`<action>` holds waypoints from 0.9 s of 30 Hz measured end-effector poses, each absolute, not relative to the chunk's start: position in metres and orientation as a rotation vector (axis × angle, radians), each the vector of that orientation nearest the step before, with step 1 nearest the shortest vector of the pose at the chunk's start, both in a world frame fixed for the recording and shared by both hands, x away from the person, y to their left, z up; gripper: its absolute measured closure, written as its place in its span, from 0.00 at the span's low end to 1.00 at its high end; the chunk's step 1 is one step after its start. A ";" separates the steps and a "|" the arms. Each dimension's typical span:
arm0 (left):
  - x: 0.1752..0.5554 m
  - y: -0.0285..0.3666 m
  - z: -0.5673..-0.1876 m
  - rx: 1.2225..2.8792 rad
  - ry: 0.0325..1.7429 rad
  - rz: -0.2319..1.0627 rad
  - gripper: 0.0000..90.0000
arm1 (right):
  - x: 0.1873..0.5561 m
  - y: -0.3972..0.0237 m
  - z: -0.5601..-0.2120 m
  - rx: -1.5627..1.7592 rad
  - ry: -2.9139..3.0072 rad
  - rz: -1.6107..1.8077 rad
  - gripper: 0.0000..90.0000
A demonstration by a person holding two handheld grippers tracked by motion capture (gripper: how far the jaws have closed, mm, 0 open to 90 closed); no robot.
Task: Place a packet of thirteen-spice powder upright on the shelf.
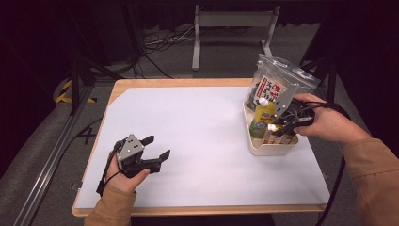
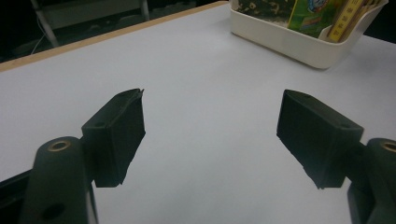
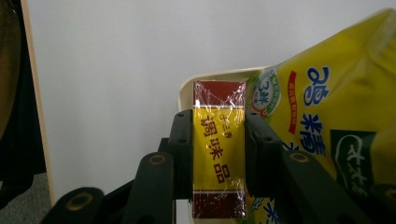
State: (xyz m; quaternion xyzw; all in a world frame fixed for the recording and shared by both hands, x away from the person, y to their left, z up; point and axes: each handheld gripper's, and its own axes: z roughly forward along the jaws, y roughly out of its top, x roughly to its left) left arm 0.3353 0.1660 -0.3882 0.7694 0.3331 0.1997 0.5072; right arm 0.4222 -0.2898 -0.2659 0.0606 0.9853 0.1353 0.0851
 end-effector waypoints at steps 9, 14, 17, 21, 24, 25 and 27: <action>0.336 0.166 -0.389 1.855 0.804 0.474 0.27 | 0.422 -0.289 -0.275 0.141 2.929 0.372 0.75; 0.337 0.165 -0.389 1.855 0.802 0.470 0.27 | 0.422 -0.289 -0.279 0.125 2.920 0.348 0.74; 0.337 0.165 -0.389 1.854 0.803 0.468 0.27 | 0.422 -0.289 -0.281 0.104 2.906 0.331 0.74; 0.337 0.164 -0.389 1.855 0.801 0.467 0.27 | 0.421 -0.289 -0.284 0.089 2.903 0.302 0.74; 0.337 0.165 -0.389 1.860 0.796 0.471 0.27 | 0.421 -0.288 -0.286 0.083 2.902 0.284 0.73; 0.337 0.165 -0.389 1.859 0.799 0.468 0.27 | 0.421 -0.288 -0.288 0.082 2.898 0.277 0.73; 0.337 0.165 -0.389 1.858 0.800 0.467 0.27 | 0.421 -0.288 -0.288 0.073 2.893 0.270 0.74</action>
